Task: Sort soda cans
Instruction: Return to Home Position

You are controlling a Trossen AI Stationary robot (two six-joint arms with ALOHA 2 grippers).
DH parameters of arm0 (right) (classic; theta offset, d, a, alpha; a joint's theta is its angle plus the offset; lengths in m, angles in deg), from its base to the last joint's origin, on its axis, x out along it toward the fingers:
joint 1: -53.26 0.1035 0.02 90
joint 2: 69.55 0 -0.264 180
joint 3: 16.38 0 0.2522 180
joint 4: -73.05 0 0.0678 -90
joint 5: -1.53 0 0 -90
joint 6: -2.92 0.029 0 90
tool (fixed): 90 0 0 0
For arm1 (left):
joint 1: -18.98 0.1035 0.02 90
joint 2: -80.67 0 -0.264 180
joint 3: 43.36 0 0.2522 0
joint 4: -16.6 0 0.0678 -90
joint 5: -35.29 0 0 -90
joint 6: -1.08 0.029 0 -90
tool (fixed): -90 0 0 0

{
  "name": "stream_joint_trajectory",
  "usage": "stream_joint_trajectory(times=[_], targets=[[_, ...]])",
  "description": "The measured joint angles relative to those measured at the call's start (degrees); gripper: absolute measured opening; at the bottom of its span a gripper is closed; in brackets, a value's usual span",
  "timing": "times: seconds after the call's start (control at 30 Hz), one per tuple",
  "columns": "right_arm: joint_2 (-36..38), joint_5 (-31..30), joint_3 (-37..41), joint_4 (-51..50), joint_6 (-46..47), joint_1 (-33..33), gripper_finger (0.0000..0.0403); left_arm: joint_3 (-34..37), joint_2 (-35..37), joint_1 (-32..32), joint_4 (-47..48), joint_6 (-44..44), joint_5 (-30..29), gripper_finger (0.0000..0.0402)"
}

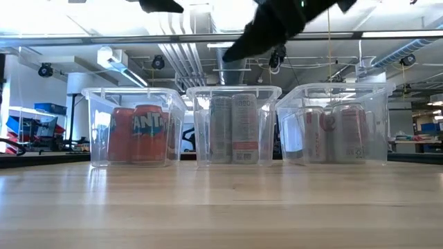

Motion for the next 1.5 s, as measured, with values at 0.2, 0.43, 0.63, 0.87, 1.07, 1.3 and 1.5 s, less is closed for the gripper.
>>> stream_joint_trajectory(times=[0.2, 0.43, 0.63, 0.87, 1.07, 1.3, 1.5], targets=[[2.4, 0.25, 8.59, 11.26, -0.89, -3.0, 0.031, 17.8, 10.11, -0.91, -20.15, 1.15, -0.95, 0.0362], [15.65, -7.57, 24.29, 22.9, 0.39, -0.21, 0.0202, 36.4, 15.14, -3.22, -42.18, -4.23, 2.98, 0.0362], [38.7, -15.63, 36.08, 15.74, 0.67, 3.63, 0.0147, 51.06, 18.39, -12.38, -63.65, -2.79, 2.21, 0.0362], [66.73, -15.39, 42.76, -2.05, 6.32, 3.48, 0.0112, 67.66, 20.97, -18.92, -81.78, -7.72, -2.73, 0.0362], [79.08, -11.2, 51.15, 0.85, 9.48, 1.7, 0.0075, 82.53, 24.87, -18.73, -100.56, -10.36, -6.61, 0.0362], [81.96, -11.41, 54.54, 0.16, 12.68, 0.7, 0.0014, 79.72, 35.75, -12.68, -79.01, -12.33, 0.03, 0.0362], [85.22, -11.49, 56.84, 0.48, 11.67, 0.75, 0.001, 82.61, 52.5, -8.68, -63.27, -10.65, 2.48, 0.0362]])
